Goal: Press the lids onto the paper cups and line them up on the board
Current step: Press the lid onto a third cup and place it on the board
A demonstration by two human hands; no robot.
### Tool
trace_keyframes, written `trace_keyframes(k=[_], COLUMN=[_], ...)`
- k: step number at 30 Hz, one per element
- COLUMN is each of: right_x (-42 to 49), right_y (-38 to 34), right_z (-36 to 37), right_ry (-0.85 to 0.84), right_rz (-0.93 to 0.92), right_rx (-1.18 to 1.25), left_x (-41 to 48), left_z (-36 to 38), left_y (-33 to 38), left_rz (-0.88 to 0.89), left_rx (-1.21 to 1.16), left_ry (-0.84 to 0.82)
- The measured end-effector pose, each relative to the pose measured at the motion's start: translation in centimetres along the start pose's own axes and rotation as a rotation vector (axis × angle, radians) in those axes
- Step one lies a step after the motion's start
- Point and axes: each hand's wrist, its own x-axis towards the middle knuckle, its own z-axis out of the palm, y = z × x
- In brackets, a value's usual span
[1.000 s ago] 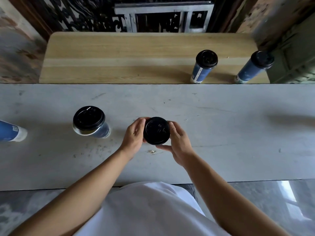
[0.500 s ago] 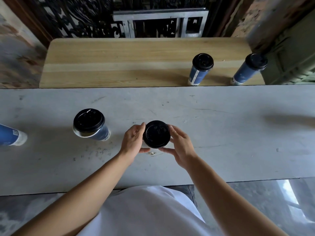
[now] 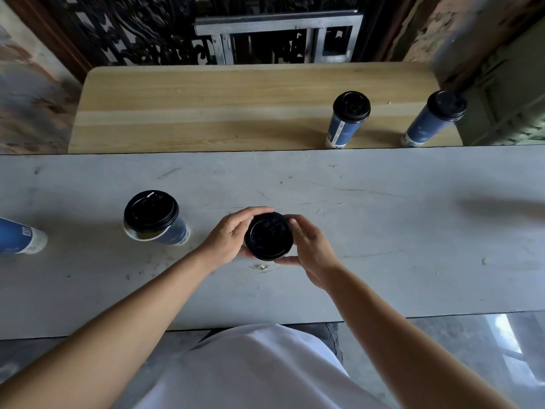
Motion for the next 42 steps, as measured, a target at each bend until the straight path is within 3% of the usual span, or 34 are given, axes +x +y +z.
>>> trace_keyframes(k=[4, 8, 13, 16, 19, 27, 29, 31, 33, 37, 42], right_x=[-0.4, -0.7, -0.9, -0.8, 0.2, 2.4, 3.5, 4.9, 6.4, 9.5, 12.5], right_y=[0.4, 0.0, 0.3, 0.7, 1.6, -0.1, -1.9, -3.9, -6.0, -10.6, -15.7], right_z=[0.5, 0.8, -0.8, -1.7, -2.1, -2.4, -2.8, -2.9, -2.9, -3.2, -3.0], right_ry=[0.031, 0.029, -0.167, -0.317, -0.261, -0.095, -0.058, -0.023, -0.027, -0.153, -0.327], right_rz=[-0.03, -0.001, 0.131, 0.046, -0.092, 0.002, 0.033, 0.048, 0.032, -0.04, -0.23], right_rx=[-0.017, -0.057, 0.144, -0.128, -0.503, -0.659, -0.651, -0.682, -0.796, -1.142, -1.636], left_x=[-0.3, -0.6, -0.8, -0.4, 0.4, 2.6, 2.9, 3.0, 3.0, 4.3, 7.5], left_z=[0.9, 1.1, 1.9, 2.4, 2.9, 4.3, 4.4, 4.7, 5.5, 7.8, 9.9], left_y=[-0.6, 0.5, 1.2, 0.2, -0.7, -2.3, -3.9, -6.5, -9.2, -10.6, -9.6], left_rz=[0.051, -0.036, -0.121, -0.207, -0.243, -0.274, -0.227, -0.211, -0.276, -0.479, -0.603], left_rx=[-0.008, -0.084, -0.282, -0.487, -0.555, -0.588, -0.379, 0.125, 0.42, 0.591, 0.499], left_ry=[0.084, 0.091, 0.197, 0.297, 0.361, 0.447, 0.518, 0.606, 0.646, 0.666, 0.783])
